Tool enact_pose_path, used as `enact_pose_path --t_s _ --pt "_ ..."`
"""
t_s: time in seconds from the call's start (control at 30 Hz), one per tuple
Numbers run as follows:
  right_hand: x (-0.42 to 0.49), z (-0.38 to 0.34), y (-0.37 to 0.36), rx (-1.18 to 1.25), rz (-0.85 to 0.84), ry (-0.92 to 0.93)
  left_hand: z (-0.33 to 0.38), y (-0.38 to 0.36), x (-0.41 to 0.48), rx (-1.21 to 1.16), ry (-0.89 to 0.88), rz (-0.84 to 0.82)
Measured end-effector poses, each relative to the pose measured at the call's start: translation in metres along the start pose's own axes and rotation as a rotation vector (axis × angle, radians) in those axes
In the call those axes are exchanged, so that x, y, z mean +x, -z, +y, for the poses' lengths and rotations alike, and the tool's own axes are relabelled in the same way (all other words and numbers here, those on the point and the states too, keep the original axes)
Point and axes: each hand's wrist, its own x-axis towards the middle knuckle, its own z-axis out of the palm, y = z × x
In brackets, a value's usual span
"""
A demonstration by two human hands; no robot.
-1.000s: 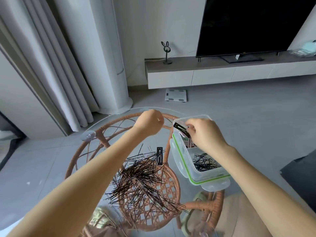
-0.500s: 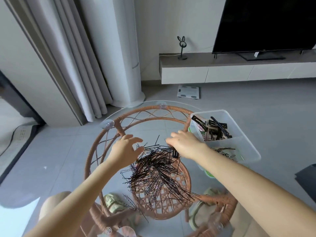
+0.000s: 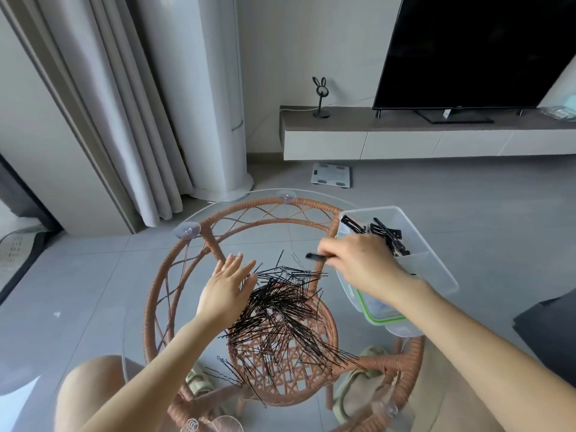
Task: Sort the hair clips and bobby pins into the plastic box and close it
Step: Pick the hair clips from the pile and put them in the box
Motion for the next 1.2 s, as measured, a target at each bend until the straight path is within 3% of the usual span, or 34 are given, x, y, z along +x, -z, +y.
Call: enact_pose_path --t_s 0.13,0.23,0.43,0.6,0.73,0.87,0.97,1.07,1.13,1.2 --pt "-0.003 0.040 0.019 -0.012 0.201 -0.238 0.003 0.001 0.000 -0.057 -0.035 0.008" --pt "0.001 0.068 0.020 -0.073 0.080 -0.422 0.004 0.001 -0.001 -0.092 -0.072 -0.010" --pt "0.017 0.043 0.003 0.096 0.287 -0.324 0.013 -0.002 0.009 -0.184 -0.118 -0.080" --pt "0.039 0.050 -0.005 0.095 0.031 -0.486 0.021 -0.007 0.021 -0.103 -0.132 -0.063" --pt "0.037 0.058 -0.010 0.144 -0.044 -0.457 0.019 -0.001 0.029 -0.089 -0.144 0.011" --pt "0.031 0.052 0.001 0.183 0.215 -0.470 0.004 0.007 0.035 -0.050 -0.095 0.026" --pt "0.025 0.017 0.000 0.328 0.385 -0.374 -0.003 0.007 0.037 -0.001 -0.065 -0.062" --pt "0.022 -0.021 -0.030 0.476 0.156 -0.295 0.002 -0.001 0.033 -0.012 -0.089 -0.112" --pt "0.023 -0.032 -0.057 0.500 -0.054 -0.329 0.006 -0.003 0.028 -0.048 -0.126 -0.107" --pt "0.027 -0.034 -0.081 0.428 -0.149 -0.398 0.008 -0.004 0.020 -0.081 -0.166 -0.118"
